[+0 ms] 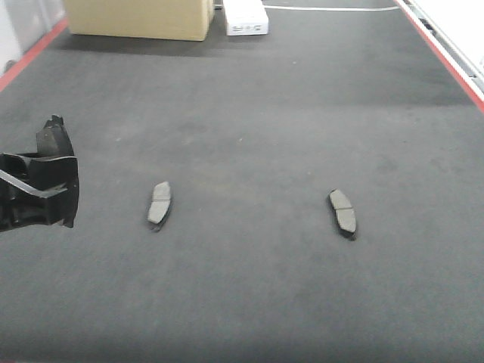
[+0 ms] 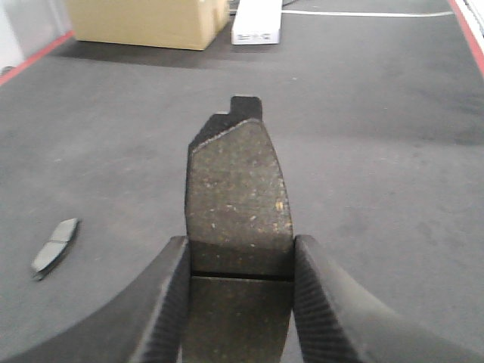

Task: Move and align brake pads A on conveyor
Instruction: 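Drive the base up to the conveyor holding both pads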

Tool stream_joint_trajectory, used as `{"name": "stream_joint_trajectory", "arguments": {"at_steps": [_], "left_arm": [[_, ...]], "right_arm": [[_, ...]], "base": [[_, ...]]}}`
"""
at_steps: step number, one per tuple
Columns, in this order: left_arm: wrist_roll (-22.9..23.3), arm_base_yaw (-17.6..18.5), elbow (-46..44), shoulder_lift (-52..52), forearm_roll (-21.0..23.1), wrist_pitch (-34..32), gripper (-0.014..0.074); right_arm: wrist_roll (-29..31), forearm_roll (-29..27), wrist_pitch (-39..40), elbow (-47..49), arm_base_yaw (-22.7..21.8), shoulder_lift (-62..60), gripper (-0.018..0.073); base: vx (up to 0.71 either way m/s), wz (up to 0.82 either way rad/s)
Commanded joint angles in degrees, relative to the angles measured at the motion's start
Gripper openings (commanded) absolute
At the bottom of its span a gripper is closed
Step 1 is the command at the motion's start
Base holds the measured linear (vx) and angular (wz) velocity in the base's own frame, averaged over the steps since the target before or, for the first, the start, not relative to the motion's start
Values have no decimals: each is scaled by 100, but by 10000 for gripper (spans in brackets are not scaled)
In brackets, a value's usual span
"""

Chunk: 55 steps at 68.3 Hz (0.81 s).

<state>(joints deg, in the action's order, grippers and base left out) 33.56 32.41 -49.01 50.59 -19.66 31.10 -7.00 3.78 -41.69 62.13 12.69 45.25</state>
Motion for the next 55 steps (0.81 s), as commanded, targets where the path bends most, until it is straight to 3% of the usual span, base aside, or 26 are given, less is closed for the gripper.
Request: {"name": "stream_joint_trajectory", "arguments": {"at_steps": [1,55], "left_arm": [[47,18,-180,-64,-105,-448,118],[47,18,-180,-64,-105,-448,118]], "right_arm": [[46,40,513,167,-17,-8,95],[46,40,513,167,-17,-8,95]], "base": [[15,-16],[6,-6]]}}
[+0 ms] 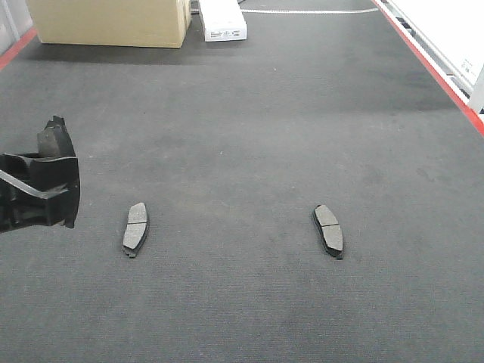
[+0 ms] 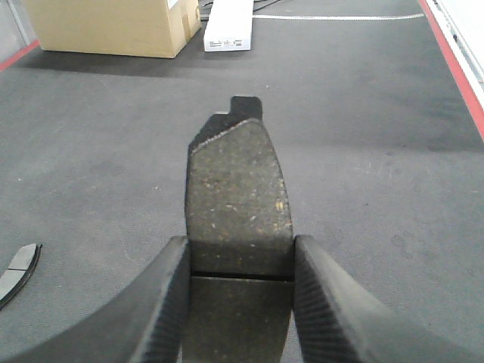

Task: Move and align brake pads A on conveyor
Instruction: 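Drive the base up to the conveyor holding both pads, then move the left gripper with its brake pad beside the nearest pad on the belt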

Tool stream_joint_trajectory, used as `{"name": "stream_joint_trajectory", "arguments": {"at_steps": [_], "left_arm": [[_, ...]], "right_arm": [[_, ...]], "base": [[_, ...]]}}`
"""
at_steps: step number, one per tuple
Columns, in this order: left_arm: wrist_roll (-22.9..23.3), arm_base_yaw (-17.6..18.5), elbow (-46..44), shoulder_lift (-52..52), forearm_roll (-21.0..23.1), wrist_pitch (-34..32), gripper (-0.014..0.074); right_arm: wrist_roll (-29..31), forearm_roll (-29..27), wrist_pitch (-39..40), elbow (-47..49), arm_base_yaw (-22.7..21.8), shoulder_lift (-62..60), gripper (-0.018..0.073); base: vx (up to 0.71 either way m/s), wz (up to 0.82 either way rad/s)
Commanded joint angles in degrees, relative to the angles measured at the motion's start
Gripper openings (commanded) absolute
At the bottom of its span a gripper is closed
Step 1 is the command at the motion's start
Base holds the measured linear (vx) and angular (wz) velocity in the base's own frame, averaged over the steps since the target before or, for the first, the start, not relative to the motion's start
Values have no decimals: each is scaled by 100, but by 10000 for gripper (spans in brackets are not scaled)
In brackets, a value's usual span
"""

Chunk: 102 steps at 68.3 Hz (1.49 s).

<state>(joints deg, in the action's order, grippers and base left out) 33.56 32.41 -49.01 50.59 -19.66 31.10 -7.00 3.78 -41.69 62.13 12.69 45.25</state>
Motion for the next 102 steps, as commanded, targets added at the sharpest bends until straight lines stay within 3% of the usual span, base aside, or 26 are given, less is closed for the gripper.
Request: {"name": "stream_joint_trajectory", "arguments": {"at_steps": [1,37,50,65,85,102], "left_arm": [[47,18,-180,-64,-105,-448,118],[47,18,-180,-64,-130,-606,118],[-97,18,-202,171,557,-971,129],[-151,18,-238,1353,822,-1585,156],[-119,18,-1451,3623,915,-1370,246],[345,11,-2044,4917,907,-1314,253]], "right_arm": [[46,40,513,167,-17,-8,95],[46,40,513,167,-17,-8,95],[46,40,513,167,-17,-8,95],[46,40,513,167,-17,-8,95],[46,40,513,167,-17,-8,95],[46,40,513,167,-17,-8,95]], "base": [[0,0],[0,0],[0,0],[0,0],[0,0],[0,0]]}}
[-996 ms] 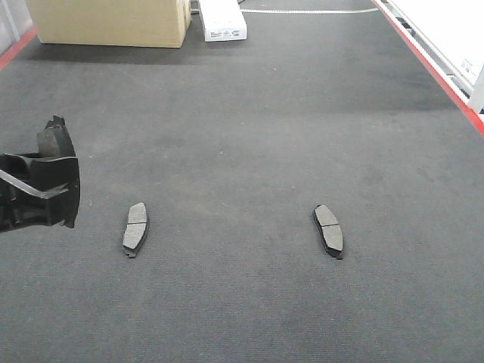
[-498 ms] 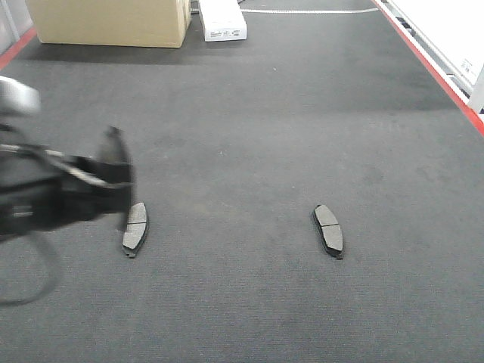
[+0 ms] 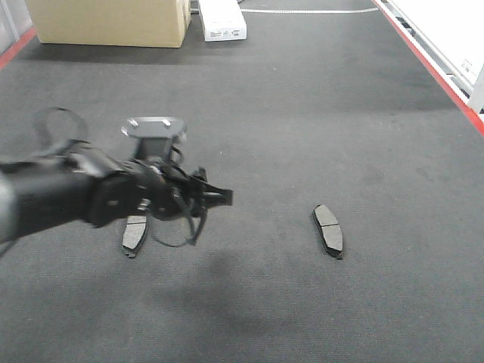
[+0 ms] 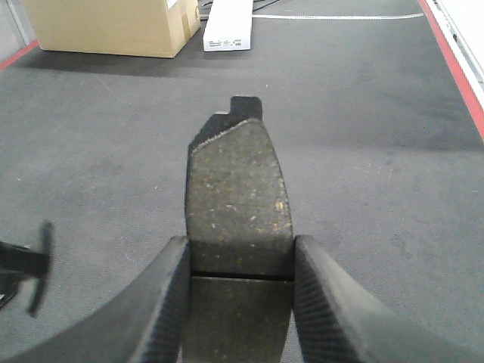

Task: Move and align brake pads A on conveyor
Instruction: 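Move the left gripper with its brake pad beside the nearest pad on the belt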

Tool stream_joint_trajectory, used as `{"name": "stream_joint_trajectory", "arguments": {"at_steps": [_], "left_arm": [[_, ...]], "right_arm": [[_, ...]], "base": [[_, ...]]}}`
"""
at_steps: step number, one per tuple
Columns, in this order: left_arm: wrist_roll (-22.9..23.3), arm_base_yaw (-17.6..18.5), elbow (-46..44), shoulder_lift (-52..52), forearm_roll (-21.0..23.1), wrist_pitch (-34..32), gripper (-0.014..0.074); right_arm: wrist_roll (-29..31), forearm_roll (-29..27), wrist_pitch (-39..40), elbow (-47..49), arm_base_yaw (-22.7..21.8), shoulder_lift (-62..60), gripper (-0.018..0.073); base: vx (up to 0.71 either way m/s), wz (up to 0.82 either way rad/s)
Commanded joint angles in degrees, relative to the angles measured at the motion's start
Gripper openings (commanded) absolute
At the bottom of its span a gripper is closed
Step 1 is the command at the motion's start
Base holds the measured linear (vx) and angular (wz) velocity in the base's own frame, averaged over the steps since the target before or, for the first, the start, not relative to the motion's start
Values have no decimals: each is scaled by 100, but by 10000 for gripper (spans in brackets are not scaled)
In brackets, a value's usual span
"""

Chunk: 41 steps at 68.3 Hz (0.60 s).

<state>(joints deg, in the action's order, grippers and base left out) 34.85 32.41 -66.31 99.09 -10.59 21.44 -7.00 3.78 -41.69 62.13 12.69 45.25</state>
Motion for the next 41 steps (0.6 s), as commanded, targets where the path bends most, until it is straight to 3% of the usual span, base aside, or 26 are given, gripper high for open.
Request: {"name": "stream_joint_trajectory", "arguments": {"at_steps": [1,14,41], "left_arm": [[246,1,-335,113,0,-348,253],[634,-275,-349,507,4,-382,253],[618,-335,-349,895,2,-987,256]], "right_arm": [[46,40,513,167,-17,-8,95],[46,40,513,167,-17,-8,95],[46,40,508,167,-17,-10,95]], "base": [[0,0],[0,0],[0,0]]}}
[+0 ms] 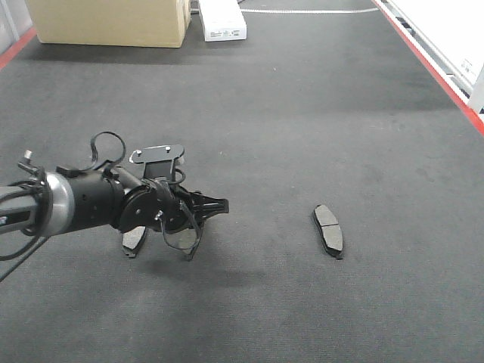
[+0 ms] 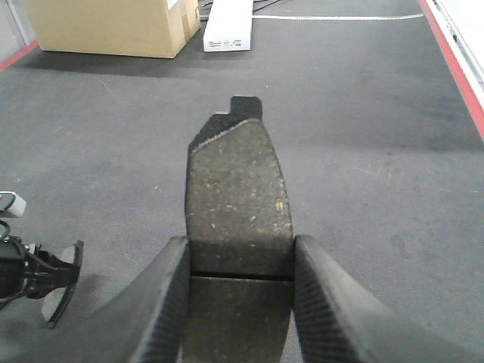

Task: Move and align brake pads A on conveyor
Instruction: 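Move the left gripper with its brake pad beside the nearest pad on the belt, then lower the pad onto the belt and open the left gripper, then raise the open left gripper away from the placed pad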

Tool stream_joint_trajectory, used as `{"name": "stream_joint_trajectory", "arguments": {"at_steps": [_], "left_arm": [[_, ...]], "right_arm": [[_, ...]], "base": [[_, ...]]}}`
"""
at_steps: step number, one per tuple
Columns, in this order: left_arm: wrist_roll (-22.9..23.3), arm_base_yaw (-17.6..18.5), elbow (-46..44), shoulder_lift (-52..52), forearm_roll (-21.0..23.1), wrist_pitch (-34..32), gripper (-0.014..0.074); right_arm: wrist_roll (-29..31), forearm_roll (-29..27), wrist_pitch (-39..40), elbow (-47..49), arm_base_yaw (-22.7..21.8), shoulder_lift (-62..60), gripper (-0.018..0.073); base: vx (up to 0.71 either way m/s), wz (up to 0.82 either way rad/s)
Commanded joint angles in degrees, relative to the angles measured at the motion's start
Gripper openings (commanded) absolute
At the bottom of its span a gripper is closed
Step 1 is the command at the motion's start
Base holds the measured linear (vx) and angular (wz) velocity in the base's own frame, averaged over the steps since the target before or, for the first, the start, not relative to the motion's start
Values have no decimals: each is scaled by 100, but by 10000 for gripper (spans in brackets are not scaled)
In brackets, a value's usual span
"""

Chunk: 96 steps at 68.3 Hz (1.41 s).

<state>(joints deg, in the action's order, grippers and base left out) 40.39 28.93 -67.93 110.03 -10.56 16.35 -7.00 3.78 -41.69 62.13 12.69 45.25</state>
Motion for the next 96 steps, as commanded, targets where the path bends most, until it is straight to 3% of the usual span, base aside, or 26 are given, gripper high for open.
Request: {"name": "stream_joint_trajectory", "arguments": {"at_steps": [1,41,48,59,72,96], "left_arm": [[64,13,-188,-175,0,-482,257],[126,-54,-188,-84,-4,-823,507],[23,-54,-175,-297,-103,-758,507],[23,40,-70,-963,-711,-625,507],[23,253,886,-2170,-1212,-790,499],[23,255,2775,-5092,-1213,-834,360]], "right_arm": [[46,40,508,167,-17,-10,95],[46,40,512,167,-17,-10,95],[46,40,512,167,-17,-10,95],[46,40,512,167,-17,-10,95],[46,40,512,167,-17,-10,95],[46,40,512,167,-17,-10,95]], "base": [[0,0],[0,0],[0,0],[0,0],[0,0],[0,0]]}}
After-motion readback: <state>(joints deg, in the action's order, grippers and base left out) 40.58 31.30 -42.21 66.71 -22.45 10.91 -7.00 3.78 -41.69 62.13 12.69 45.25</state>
